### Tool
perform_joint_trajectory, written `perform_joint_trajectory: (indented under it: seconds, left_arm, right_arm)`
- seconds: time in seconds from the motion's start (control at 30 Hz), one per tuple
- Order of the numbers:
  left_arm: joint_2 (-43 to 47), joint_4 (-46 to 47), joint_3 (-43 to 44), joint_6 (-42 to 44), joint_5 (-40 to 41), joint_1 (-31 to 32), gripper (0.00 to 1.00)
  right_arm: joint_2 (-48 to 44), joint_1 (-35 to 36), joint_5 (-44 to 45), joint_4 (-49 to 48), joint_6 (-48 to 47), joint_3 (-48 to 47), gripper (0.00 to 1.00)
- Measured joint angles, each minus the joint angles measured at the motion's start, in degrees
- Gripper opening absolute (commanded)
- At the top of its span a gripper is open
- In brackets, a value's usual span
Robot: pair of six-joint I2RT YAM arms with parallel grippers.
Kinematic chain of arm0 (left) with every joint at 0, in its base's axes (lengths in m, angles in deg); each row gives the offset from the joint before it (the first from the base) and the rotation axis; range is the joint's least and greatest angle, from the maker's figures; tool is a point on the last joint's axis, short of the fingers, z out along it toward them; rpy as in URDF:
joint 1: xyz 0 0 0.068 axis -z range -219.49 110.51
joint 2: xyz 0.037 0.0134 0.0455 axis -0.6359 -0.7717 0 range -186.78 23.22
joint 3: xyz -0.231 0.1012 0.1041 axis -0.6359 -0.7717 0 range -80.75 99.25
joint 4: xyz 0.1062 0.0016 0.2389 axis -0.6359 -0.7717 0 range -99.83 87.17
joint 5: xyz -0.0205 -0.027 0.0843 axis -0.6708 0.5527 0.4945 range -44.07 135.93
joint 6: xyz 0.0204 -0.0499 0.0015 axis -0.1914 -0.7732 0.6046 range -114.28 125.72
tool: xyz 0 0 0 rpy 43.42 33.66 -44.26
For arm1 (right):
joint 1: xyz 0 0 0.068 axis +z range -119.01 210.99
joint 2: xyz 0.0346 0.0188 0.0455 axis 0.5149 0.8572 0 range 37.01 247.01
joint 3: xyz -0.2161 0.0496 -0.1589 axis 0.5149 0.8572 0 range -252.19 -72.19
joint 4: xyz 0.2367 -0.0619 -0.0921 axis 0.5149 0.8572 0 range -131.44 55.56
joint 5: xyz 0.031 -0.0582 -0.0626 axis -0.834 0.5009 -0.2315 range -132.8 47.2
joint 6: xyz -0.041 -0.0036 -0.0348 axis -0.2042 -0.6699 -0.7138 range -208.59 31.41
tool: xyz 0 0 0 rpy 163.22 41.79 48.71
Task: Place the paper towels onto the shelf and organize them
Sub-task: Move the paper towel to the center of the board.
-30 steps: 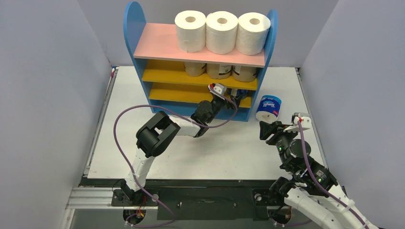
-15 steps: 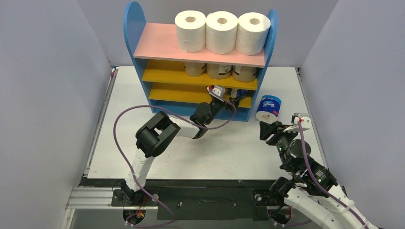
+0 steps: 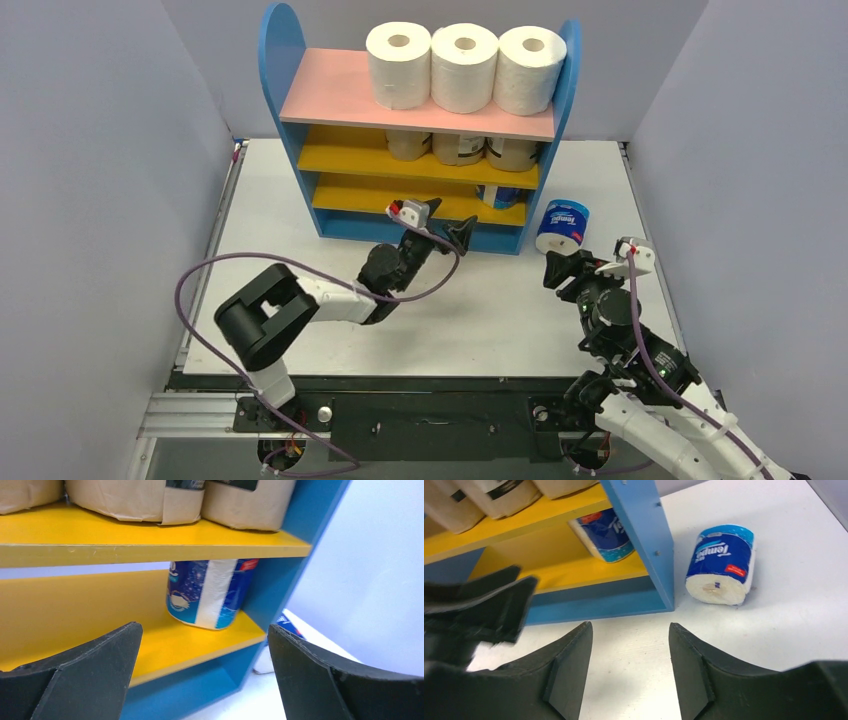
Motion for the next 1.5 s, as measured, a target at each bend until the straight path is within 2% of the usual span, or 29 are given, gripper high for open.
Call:
perform_joint_trajectory:
  seconds: [0.17,0.27,0.4,0.57,0.63,0.77,0.9,1.07,1.17,1.23,1.5]
  left_arm:
    - [11.21,-1.92,-8.09,-1.81,6.71,5.53,0.97]
    - [18.58,-6.67,-11.21,-2.78,10.75,8.63,0.97]
    - [30.12,-15.54,-15.41,-5.86,16.0,9.7,0.97]
    - [44.22,-27.36,-21.29,-11.69,20.92,9.79,0.98]
    - [48.7,-32.83,-23.5,-14.51,22.32,10.1,0.98]
    - [53.64,-42.32,-25.68,-19.54,23.98,10.49,0.97]
    - [57.68,-48.74,-27.69,-23.47,24.74,10.56,0.97]
    - [61.18,-52.19,-29.9,-27.06,24.98,10.56,0.97]
    - [62.31,-53.48,-30.8,-28.13,25.0,10.56,0.97]
    - [62.84,-54.25,-31.01,-28.48,25.03,10.56,0.96]
    - [63.08,-54.93,-31.61,-29.44,25.4,10.56,0.96]
  right_arm:
    - [2.67,-0.04,5.81,1.05,5.88,1.9,0.64]
    - [5.03,-0.39,8.22,2.23,10.21,2.69,0.69]
    - [6.64,-2.58,9.92,3.56,15.52,2.78,0.71]
    - [7.41,-11.93,8.39,2.89,19.19,2.78,0.7]
    - [9.9,-19.37,3.98,1.29,19.98,2.75,0.68]
    - [18.18,-34.8,-7.04,-3.32,22.32,2.93,0.67]
    - [22.23,-42.64,-15.76,-9.16,26.64,6.36,0.68]
    - [21.0,-44.19,-20.2,-17.73,34.71,14.82,0.72]
    - [19.58,-44.19,-20.61,-23.21,40.57,20.94,0.8]
    - [19.56,-44.19,-20.59,-26.53,44.3,23.76,0.82]
    - [24.79,-44.19,-20.59,-41.88,56.65,29.51,0.83]
